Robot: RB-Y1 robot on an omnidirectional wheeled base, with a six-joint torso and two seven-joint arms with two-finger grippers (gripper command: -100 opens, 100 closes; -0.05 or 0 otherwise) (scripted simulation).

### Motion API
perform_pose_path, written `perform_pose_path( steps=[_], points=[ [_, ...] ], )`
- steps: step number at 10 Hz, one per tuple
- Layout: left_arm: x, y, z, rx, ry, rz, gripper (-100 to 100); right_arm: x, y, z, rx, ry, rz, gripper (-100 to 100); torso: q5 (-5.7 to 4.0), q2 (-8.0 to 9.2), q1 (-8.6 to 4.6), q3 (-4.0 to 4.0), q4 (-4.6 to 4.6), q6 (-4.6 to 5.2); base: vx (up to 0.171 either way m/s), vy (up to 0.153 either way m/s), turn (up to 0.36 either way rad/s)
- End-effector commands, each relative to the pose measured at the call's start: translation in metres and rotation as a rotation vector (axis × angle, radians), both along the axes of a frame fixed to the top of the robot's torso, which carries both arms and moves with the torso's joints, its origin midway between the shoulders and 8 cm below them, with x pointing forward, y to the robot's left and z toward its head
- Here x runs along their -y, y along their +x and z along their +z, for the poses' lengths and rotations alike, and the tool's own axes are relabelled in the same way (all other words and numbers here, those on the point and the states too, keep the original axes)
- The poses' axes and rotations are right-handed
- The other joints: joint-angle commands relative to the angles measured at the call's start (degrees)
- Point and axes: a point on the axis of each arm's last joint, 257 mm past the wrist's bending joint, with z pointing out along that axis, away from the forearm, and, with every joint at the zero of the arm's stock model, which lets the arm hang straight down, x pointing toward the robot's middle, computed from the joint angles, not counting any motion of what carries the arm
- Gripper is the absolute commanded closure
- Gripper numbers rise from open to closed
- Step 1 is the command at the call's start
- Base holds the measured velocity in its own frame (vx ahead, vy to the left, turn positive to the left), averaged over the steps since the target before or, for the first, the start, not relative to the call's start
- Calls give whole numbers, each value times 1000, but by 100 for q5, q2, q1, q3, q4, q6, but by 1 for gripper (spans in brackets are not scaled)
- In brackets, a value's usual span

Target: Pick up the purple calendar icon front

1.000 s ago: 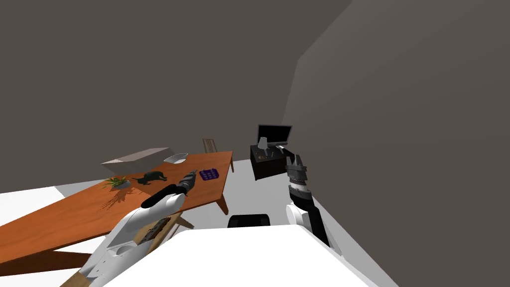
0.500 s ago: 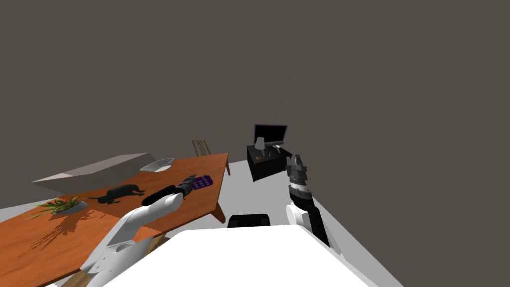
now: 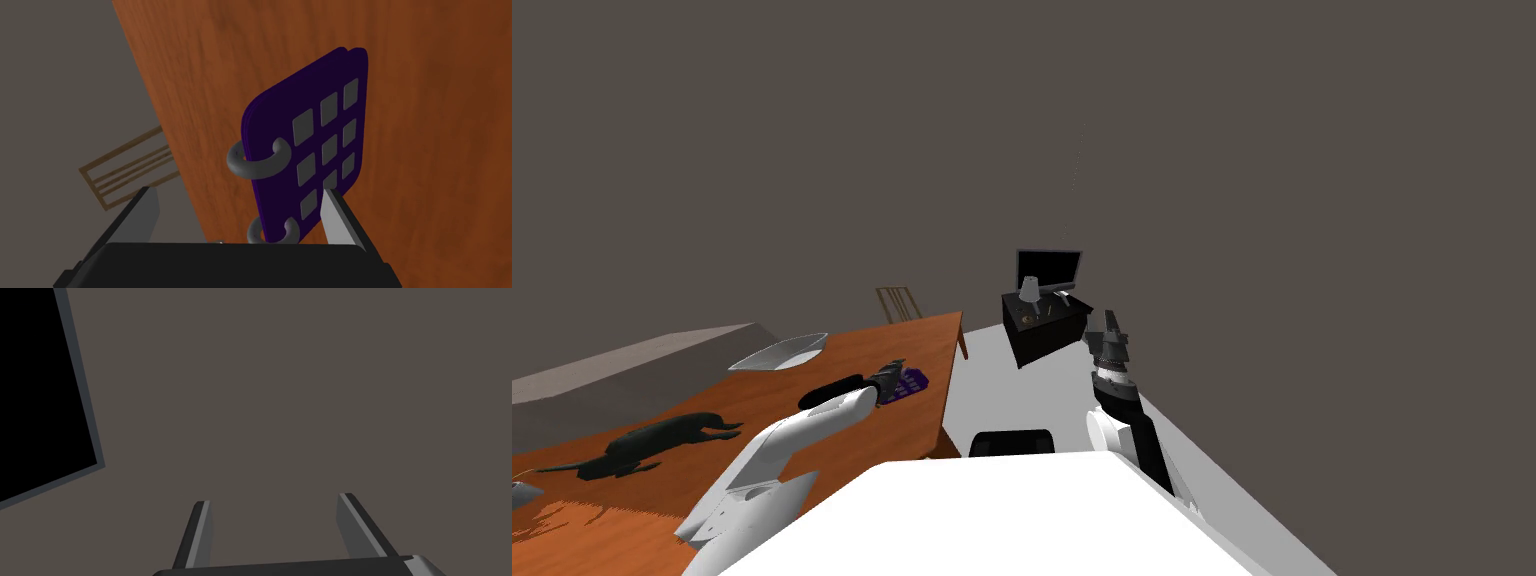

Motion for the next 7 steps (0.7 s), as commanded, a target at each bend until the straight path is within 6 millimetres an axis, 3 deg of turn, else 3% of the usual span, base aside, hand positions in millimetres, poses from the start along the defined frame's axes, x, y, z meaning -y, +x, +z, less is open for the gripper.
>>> perform_pose_path(
  steps=[1,2,3,4,5,7],
  points=[
    [0,-7,-10,-40,-19,1,-100,0,0,0,0,0,0,0,0,0,0,0,0,0,52,63,-110],
    [1,-15,-23,-78,-40,3,-100,0,0,0,0,0,0,0,-1,9,-5,5,2,0,71,78,-105],
    [-1,-10,-15,-54,-28,2,-100,0,0,0,0,0,0,0,-1,6,-2,4,2,0,36,41,-23],
    [-1,-11,-17,-60,-31,2,0,0,0,0,0,0,0,0,-3,16,-15,9,3,-2,6,8,3],
    [-1,-7,-23,-57,-31,2,-100,0,0,0,0,0,0,0,-6,26,-27,15,6,-2,16,20,-5],
    [0,-4,-29,-55,-31,3,-100,0,0,0,0,0,0,0,-5,25,-23,15,6,-2,21,27,-5]
  ],
)
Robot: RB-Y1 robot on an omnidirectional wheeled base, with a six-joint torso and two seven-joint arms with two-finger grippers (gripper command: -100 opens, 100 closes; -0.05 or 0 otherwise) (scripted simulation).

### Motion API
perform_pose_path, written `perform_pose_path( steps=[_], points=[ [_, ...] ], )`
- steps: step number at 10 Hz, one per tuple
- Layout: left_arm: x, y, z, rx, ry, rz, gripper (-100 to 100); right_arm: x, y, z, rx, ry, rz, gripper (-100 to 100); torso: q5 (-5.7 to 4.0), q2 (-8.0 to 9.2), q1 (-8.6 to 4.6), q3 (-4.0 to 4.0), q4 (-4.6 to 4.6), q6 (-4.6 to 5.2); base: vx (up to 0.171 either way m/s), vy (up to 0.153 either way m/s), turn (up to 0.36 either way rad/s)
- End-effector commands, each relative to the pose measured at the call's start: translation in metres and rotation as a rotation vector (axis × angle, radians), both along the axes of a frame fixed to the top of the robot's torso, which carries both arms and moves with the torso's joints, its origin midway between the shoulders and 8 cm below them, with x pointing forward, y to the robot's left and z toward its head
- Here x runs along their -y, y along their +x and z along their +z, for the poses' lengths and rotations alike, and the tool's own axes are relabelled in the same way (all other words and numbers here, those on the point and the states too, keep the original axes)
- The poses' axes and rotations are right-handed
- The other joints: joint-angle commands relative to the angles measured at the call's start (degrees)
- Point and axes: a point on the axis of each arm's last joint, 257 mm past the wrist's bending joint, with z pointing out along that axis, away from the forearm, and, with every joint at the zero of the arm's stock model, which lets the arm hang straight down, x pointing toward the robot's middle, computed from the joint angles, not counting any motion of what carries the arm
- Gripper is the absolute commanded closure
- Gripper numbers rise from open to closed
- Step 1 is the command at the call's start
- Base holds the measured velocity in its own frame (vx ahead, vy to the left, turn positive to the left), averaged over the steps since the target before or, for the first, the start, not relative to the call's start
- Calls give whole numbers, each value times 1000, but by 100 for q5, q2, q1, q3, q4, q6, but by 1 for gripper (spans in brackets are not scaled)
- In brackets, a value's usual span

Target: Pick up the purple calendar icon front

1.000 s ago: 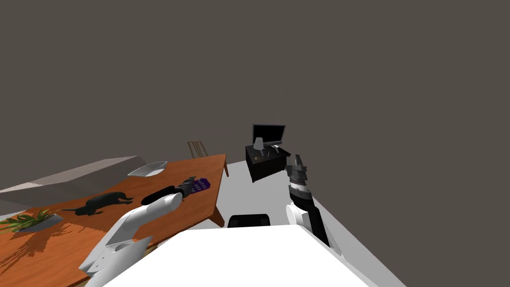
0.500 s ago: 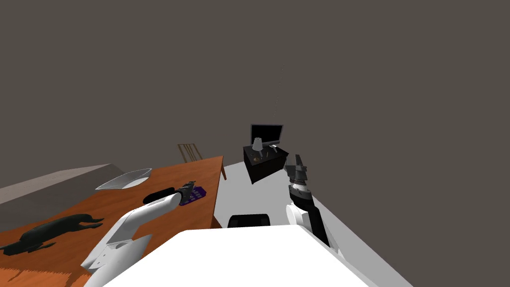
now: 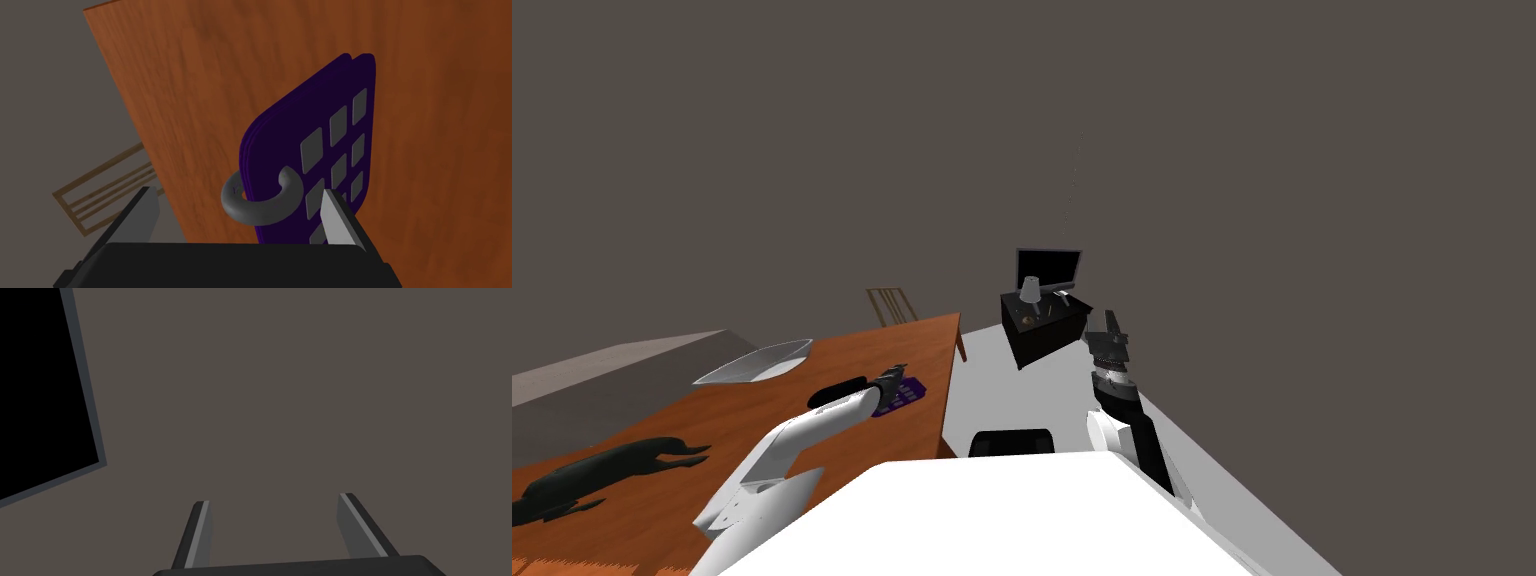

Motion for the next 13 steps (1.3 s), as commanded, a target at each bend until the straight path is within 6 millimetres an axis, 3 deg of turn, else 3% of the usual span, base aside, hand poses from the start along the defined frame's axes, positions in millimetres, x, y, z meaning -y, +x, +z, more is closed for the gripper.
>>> perform_pose_path(
  steps=[1,2,3,7,8,9,12,13],
  points=[
    [0,3,-5,3,1,0,-100,0,0,0,0,0,0,0,0,0,0,0,0,0,16,27,-4],
    [-1,2,-3,1,0,0,-100,0,0,0,0,0,0,0,0,1,1,1,0,0,6,13,-3],
    [-1,2,-4,2,1,0,100,0,0,0,0,0,0,0,-1,5,-5,3,1,0,0,0,0],
    [-1,1,-5,0,-1,1,100,0,0,0,0,0,0,0,-9,11,-16,8,6,1,0,0,0],
    [-1,1,-5,-1,-1,1,0,0,0,0,0,0,0,0,-11,12,-17,9,7,1,0,0,0],
    [-1,0,2,0,1,0,100,0,0,0,0,0,0,0,-12,13,-19,10,8,1,-15,-25,5],
    [-1,-2,7,0,1,0,100,0,0,0,0,0,0,0,-23,30,-43,21,14,0,-23,-31,6],
    [-1,-3,7,-3,0,0,0,0,0,0,0,0,0,0,-23,26,-37,20,14,1,0,0,0]
  ],
)
